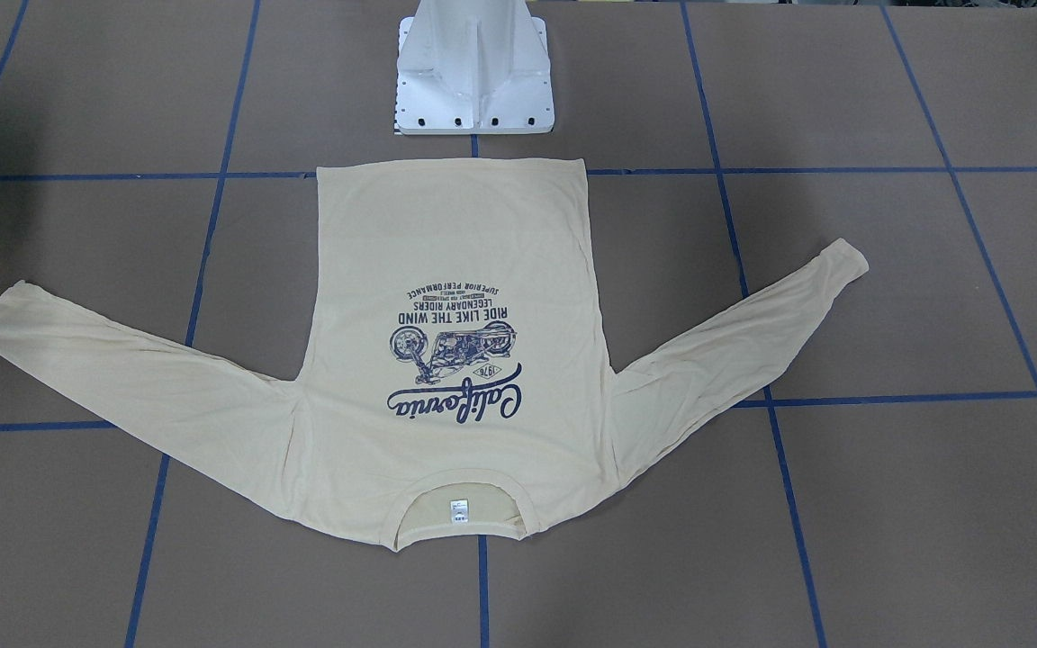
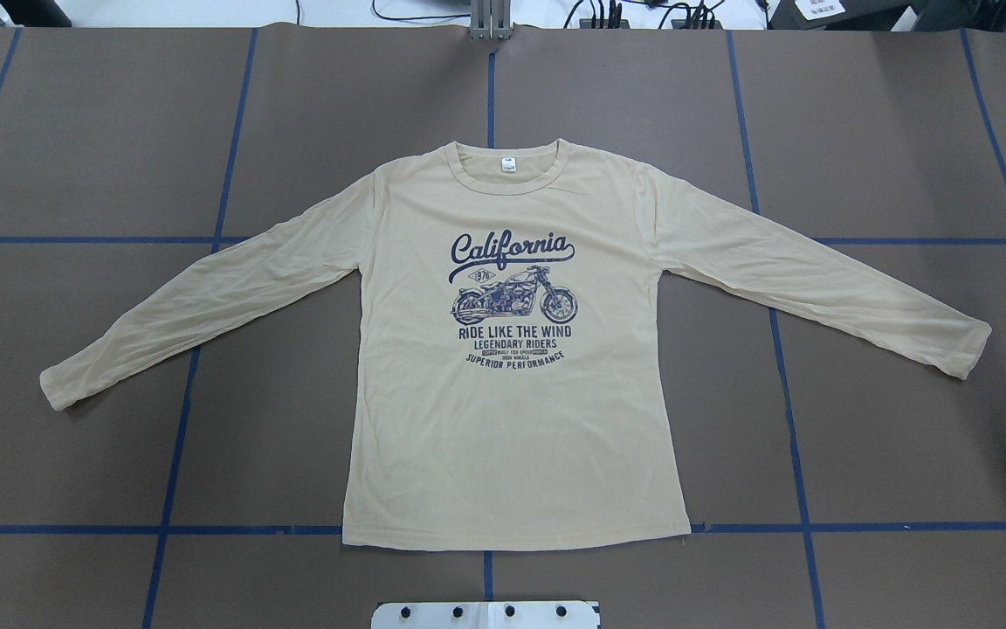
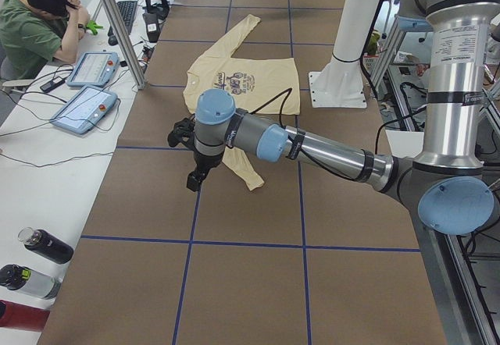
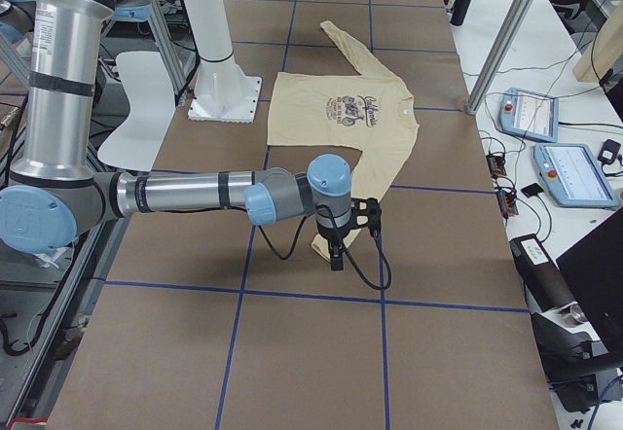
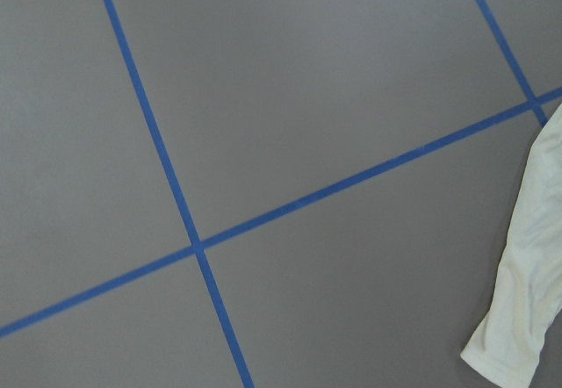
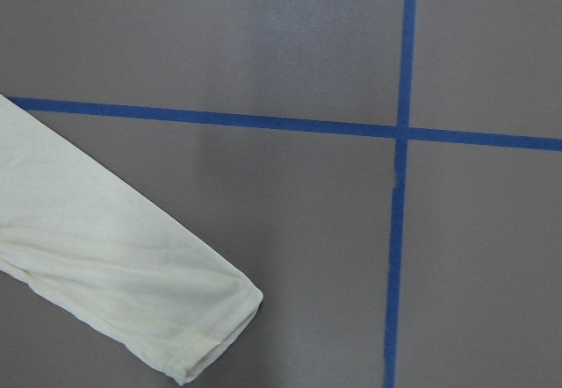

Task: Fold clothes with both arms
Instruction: 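Move the right gripper toward the cuff of the sleeve nearest it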

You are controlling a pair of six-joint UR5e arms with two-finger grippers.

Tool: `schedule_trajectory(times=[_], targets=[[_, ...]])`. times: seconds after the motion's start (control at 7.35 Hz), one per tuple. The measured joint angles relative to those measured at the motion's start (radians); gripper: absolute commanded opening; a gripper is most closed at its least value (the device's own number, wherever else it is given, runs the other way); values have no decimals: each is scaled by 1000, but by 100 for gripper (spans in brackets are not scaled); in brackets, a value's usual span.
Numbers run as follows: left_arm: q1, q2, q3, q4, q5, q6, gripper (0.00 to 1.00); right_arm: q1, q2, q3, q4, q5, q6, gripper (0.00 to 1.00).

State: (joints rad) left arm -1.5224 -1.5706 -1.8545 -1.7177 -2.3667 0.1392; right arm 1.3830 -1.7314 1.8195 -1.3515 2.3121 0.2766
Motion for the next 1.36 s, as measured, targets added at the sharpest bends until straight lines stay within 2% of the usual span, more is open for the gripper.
schedule_trajectory(times=[0.27, 0.82, 1.09, 1.36], targets=[[2, -17, 44, -65, -2, -1, 100, -60, 13, -38, 101, 1, 99, 100], [3, -19, 55, -75, -7, 2, 100, -187, 15, -247, 572, -13, 412, 99], [4, -17, 55, -76, -8, 3, 100, -261, 12, -274, 675, -76, 524, 93], [4, -15, 55, -76, -8, 3, 100, -308, 10, -279, 698, -165, 556, 81]])
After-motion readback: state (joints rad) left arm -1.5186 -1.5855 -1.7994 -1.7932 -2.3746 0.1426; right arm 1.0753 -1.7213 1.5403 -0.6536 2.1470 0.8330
